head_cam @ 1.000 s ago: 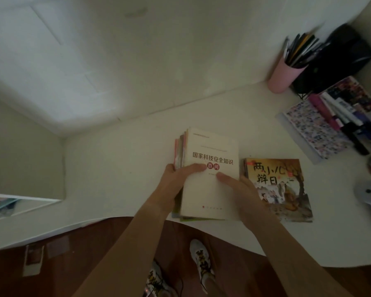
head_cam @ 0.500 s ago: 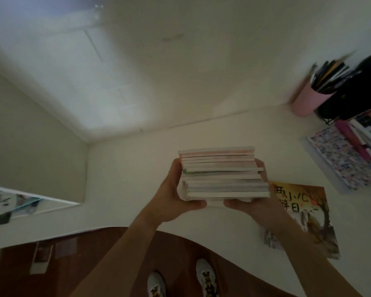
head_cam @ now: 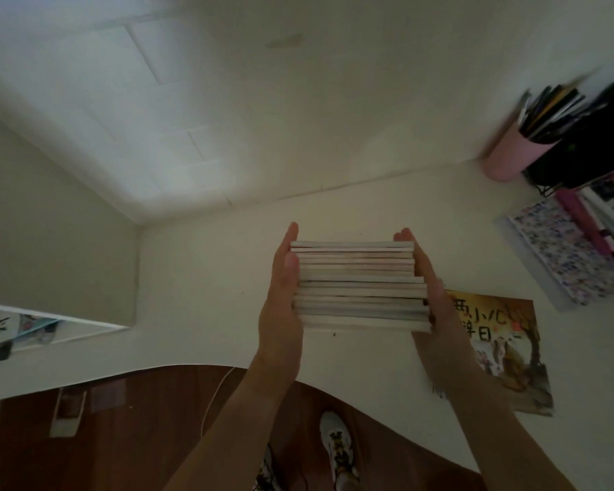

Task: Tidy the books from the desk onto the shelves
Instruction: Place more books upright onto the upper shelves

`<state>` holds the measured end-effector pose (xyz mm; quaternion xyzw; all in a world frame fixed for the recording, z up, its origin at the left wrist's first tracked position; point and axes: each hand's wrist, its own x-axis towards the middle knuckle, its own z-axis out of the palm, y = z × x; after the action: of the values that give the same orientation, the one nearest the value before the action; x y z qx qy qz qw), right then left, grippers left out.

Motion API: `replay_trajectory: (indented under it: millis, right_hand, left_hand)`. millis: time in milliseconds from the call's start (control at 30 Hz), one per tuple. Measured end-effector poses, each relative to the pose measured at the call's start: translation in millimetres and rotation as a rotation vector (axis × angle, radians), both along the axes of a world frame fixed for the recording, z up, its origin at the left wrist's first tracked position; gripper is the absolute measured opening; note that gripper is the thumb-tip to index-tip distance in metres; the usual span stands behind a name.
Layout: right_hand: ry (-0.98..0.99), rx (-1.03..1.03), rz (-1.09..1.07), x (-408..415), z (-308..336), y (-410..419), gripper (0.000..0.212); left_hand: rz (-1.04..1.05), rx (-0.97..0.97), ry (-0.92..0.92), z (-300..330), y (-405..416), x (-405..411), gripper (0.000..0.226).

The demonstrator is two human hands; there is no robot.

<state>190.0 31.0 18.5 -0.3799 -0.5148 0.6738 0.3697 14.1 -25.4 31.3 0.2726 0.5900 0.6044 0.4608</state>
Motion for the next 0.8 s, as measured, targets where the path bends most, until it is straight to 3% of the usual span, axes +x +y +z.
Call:
replay_trajectory:
  millis: [133, 267, 333, 433, 533, 600, 700, 800]
  right_hand:
    - [0.059, -0.026, -0.139, -12, -2, -2, 0.058]
    - [0.063, -0.024, -0.117, -14, 1, 4, 0.056]
    - [0.04, -0.013, -0.102, -13, 0, 8, 0.071]
    - [-0.053, 0.069, -0.025, -11, -1, 5, 0.106]
    - [-0.093, 0.095, 0.088, -7, -8, 1, 0.13]
    - [-0.175, 0.201, 0.136, 1, -22, 5, 0.135]
    - [-0.331, 0.215, 0.209, 12, -51, 19, 0.116]
    - [-0.424, 0.177, 0.235, 16, -63, 24, 0.094]
  left_hand:
    - [-0.019, -0.055, 0.002, -4, 2, -6, 0.046]
    - [-0.066, -0.035, -0.005, -2, 3, -11, 0.052]
    - [-0.136, -0.012, -0.013, 0, -1, -15, 0.06]
    - [-0.288, 0.012, -0.059, -7, -8, -27, 0.107]
    - [-0.519, 0.05, 0.211, -20, -12, -31, 0.128]
    - [-0.556, 0.077, 0.396, -35, -10, -36, 0.143]
    - [-0.563, 0.026, 0.467, -68, -6, -51, 0.126]
    - [-0.558, -0.163, 0.478, -83, -2, -61, 0.109]
